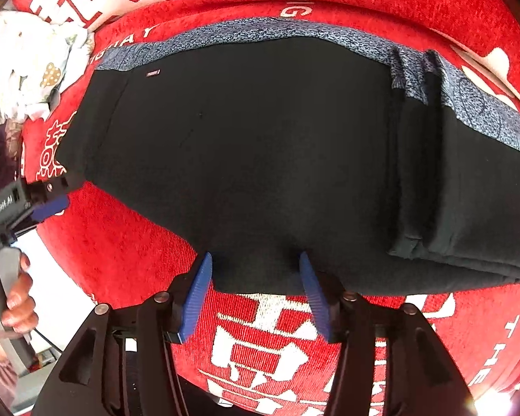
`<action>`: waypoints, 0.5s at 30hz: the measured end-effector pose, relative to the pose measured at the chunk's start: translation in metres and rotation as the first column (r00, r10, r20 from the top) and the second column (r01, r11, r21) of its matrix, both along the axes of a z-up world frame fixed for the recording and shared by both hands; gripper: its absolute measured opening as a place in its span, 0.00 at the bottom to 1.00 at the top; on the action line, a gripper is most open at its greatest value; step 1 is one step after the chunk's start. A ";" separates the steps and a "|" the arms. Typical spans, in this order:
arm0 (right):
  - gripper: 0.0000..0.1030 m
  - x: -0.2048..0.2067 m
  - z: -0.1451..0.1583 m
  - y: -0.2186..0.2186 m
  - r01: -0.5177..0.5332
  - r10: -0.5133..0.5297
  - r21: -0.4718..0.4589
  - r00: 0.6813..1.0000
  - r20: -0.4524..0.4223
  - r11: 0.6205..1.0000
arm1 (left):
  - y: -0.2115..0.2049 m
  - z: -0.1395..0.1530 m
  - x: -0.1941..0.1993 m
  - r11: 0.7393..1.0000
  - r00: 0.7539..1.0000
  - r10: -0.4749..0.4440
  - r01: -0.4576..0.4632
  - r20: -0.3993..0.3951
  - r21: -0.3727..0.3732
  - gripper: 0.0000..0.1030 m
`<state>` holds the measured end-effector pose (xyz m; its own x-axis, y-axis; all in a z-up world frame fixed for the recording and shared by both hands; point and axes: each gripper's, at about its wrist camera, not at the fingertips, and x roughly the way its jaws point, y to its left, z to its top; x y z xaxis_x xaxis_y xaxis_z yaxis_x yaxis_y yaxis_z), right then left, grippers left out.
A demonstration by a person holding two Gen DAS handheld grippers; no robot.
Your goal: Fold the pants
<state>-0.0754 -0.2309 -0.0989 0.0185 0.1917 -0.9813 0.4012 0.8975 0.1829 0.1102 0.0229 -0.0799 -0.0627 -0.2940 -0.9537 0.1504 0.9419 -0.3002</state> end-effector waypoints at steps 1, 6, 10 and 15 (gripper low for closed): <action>0.57 0.000 0.000 0.000 0.000 0.000 -0.001 1.000 0.000 1.000 | 0.003 -0.003 0.002 0.999 1.000 0.011 -0.012 -0.017 -0.032 0.91; 0.58 0.003 -0.002 0.000 -0.009 0.009 -0.004 1.000 -0.001 1.000 | 0.002 -0.019 0.007 0.981 0.995 0.064 -0.077 -0.077 -0.176 0.91; 0.58 0.008 -0.005 0.005 -0.015 0.015 -0.005 1.000 -0.003 1.000 | -0.011 -0.031 0.011 0.964 0.992 0.083 -0.103 -0.091 -0.243 0.91; 0.58 0.009 -0.006 0.005 -0.019 0.019 -0.005 1.000 -0.003 1.000 | -0.014 -0.040 0.020 0.944 0.986 0.136 -0.159 -0.098 -0.290 0.91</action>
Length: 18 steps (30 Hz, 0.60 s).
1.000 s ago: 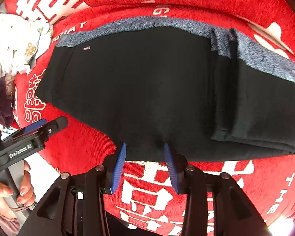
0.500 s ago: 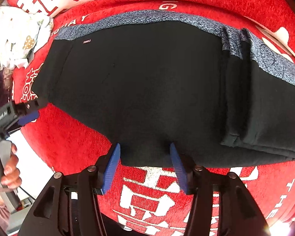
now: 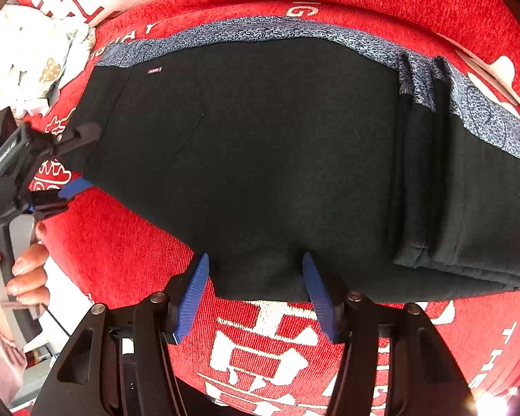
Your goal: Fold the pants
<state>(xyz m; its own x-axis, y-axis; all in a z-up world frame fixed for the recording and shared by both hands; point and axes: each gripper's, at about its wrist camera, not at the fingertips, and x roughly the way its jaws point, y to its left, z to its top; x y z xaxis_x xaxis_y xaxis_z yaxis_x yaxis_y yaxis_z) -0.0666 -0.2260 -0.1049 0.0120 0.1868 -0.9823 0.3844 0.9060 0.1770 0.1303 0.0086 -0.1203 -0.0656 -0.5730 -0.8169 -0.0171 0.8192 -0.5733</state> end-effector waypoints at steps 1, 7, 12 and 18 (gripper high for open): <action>0.58 0.000 0.000 0.000 0.001 -0.001 0.000 1.000 0.000 1.000 | 0.002 -0.002 0.002 1.000 1.000 0.015 -0.015 -0.001 -0.018 0.91; 0.60 0.002 -0.002 0.002 -0.002 0.002 0.003 1.000 0.000 1.000 | -0.009 0.017 0.002 1.000 0.998 0.010 -0.009 0.065 -0.018 0.91; 0.60 0.003 -0.003 0.002 0.001 -0.001 0.008 1.000 0.008 1.000 | -0.028 0.036 0.008 0.998 0.986 -0.062 0.063 0.153 0.002 0.91; 0.60 0.007 0.004 -0.001 -0.004 0.004 0.012 1.000 0.006 1.000 | -0.036 0.009 0.015 0.962 0.985 -0.118 0.083 0.124 0.260 0.57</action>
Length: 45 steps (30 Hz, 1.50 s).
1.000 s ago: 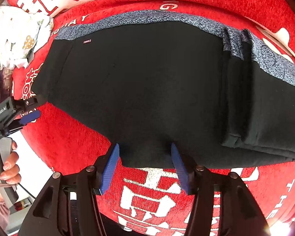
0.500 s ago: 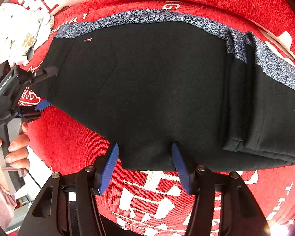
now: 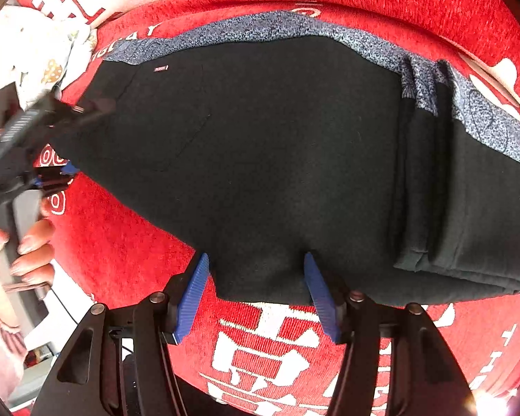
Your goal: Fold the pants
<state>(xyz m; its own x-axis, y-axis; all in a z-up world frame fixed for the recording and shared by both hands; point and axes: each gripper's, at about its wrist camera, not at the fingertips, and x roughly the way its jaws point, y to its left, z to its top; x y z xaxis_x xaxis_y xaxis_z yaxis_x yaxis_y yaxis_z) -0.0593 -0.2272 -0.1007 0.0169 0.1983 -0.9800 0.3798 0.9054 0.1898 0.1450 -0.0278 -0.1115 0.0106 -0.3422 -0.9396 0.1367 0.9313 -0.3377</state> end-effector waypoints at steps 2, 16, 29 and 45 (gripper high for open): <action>0.60 0.002 0.008 -0.003 -0.003 0.003 -0.015 1.000 0.012 1.000 | -0.004 0.008 -0.003 0.999 0.998 -0.034 0.032 0.061 0.039 0.41; 0.61 0.130 0.070 -0.016 -0.096 0.059 0.221 0.984 0.168 0.971 | -0.068 0.037 -0.071 0.742 0.677 -0.625 0.361 0.389 0.565 0.34; 0.65 0.260 -0.004 0.124 -0.379 0.432 0.382 0.900 -0.060 0.843 | -0.074 0.036 -0.086 0.710 0.634 -0.659 0.345 0.405 0.614 0.34; 0.20 0.186 0.075 0.006 -0.202 0.115 0.517 0.974 0.195 0.832 | -0.115 0.135 -0.135 0.748 0.523 -0.661 0.396 0.539 0.533 0.34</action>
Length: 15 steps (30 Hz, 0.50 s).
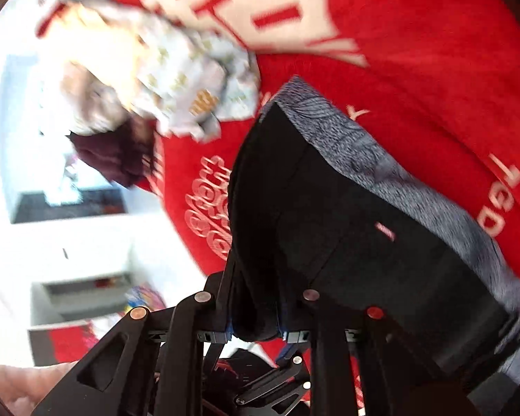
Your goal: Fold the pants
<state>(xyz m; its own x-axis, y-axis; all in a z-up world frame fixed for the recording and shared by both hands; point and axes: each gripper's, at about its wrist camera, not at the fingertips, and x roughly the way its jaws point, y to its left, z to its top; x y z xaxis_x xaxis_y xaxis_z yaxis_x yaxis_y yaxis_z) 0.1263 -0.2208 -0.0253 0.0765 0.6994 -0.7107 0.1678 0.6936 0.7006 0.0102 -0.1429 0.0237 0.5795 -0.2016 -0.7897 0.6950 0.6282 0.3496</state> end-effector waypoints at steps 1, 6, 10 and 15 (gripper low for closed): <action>0.20 -0.014 0.012 -0.015 0.035 -0.035 0.020 0.999 0.031 0.999 | -0.009 0.010 -0.005 1.000 1.000 -0.020 0.020 0.007 -0.012 0.34; 0.20 -0.082 0.059 -0.086 0.190 -0.198 0.070 0.971 0.135 0.979 | -0.056 0.045 -0.043 0.990 0.992 -0.123 0.124 0.020 -0.073 0.34; 0.20 -0.143 0.078 -0.142 0.293 -0.304 0.084 0.934 0.186 0.952 | -0.103 0.056 -0.082 0.968 0.973 -0.230 0.231 0.022 -0.096 0.34; 0.20 -0.232 0.069 -0.218 0.456 -0.472 0.125 0.863 0.180 0.881 | -0.155 0.044 -0.130 0.936 0.937 -0.348 0.347 -0.008 -0.068 0.34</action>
